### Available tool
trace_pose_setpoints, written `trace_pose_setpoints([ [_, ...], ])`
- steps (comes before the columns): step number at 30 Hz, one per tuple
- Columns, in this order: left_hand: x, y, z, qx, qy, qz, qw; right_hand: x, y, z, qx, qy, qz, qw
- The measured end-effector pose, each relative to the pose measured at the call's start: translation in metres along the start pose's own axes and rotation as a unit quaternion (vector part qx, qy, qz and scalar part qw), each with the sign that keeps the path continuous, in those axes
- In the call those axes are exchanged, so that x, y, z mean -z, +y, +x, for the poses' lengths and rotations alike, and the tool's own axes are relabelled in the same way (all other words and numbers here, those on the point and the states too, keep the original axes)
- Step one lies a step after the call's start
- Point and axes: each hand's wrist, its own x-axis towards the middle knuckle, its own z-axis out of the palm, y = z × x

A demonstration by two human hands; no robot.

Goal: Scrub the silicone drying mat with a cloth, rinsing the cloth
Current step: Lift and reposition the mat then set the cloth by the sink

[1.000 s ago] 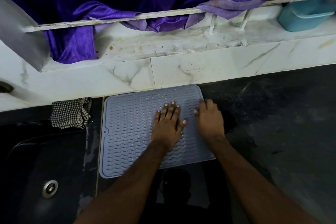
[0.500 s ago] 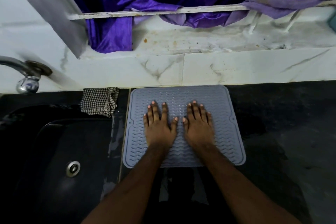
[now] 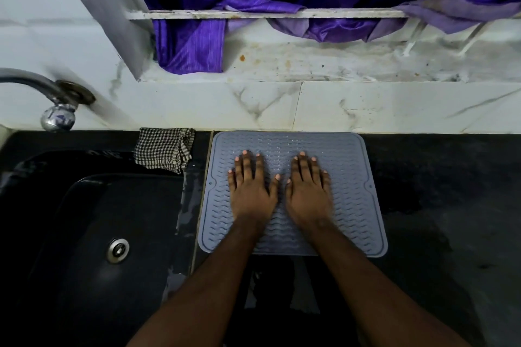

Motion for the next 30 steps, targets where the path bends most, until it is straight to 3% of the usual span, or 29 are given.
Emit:
trace_pose_setpoints([
  [3,0.009,-0.008,0.003,0.014,0.032,0.013,0.999,0.0,-0.026,0.003,0.027,-0.002,0.014,1.0],
  [9,0.007,-0.035,-0.012,0.08,0.012,0.017,0.997,-0.009,-0.039,-0.001,0.06,-0.024,0.003,0.998],
  [23,0.008,-0.032,-0.029,0.089,-0.003,-0.012,0.996,-0.009,-0.017,-0.001,0.104,0.001,-0.001,0.995],
  [30,0.029,-0.047,-0.036,0.04,-0.008,-0.074,0.996,-0.001,-0.067,-0.004,0.077,-0.019,-0.003,0.997],
])
